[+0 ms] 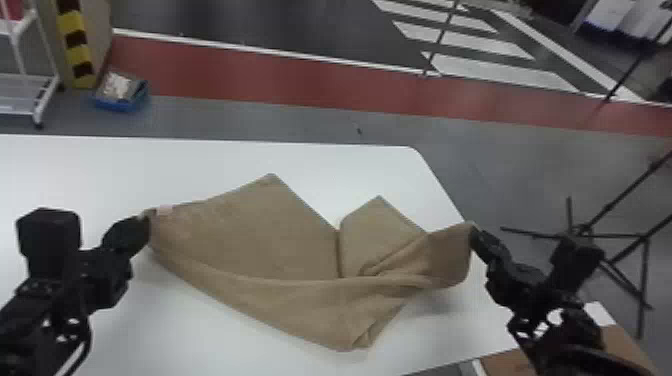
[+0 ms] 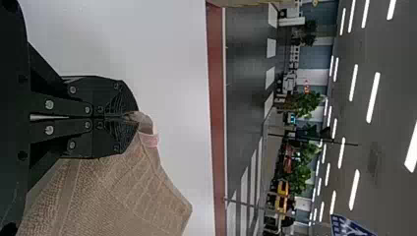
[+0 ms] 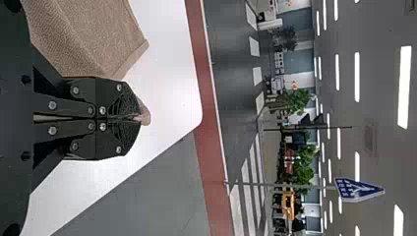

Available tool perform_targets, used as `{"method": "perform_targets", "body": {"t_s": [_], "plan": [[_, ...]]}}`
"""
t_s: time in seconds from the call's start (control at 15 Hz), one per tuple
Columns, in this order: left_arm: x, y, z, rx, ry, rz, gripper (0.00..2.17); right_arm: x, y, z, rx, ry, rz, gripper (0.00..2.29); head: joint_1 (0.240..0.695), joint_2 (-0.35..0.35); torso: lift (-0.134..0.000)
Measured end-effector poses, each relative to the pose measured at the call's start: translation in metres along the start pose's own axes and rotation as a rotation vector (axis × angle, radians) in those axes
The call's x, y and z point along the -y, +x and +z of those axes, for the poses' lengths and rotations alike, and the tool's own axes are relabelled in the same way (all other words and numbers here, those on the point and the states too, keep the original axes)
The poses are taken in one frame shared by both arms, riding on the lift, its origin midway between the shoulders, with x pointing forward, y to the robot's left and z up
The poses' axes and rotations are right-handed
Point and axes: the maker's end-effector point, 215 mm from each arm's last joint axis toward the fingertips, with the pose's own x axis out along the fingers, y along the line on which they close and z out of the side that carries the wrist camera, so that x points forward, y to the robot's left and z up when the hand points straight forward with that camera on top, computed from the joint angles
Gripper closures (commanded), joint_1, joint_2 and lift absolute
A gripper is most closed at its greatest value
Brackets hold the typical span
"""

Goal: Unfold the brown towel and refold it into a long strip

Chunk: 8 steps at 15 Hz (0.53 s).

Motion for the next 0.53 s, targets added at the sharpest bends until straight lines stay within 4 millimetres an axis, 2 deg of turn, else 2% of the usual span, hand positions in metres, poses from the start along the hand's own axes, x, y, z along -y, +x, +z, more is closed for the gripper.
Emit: {"method": "perform_targets", "body": {"t_s": [0.2,0.27,0.4,0.53], "plan": [[-0.011,-0.029,0.033,0.057,-0.013,0.034,1.63,-0.003,-0.001,0.02,0.031,-0.053,0.026,1.42,0.695,-0.35,-0.123],[-0.022,-0.045,0.046,0.065,-0.015,0.068,1.63,0.001,-0.002,0.031,0.044,-0.076,0.028,1.42,0.695,-0.35,-0.123],[-0.052,-0.083,0.067,0.041,-0.017,0.16,1.63,0.025,-0.009,0.053,0.063,-0.093,0.023,1.42,0.695,-0.347,-0.123],[-0.08,-0.125,0.098,0.078,-0.018,0.25,1.63,0.052,-0.017,0.065,0.053,-0.088,0.022,1.42,0.695,-0.348,-0.123]]}}
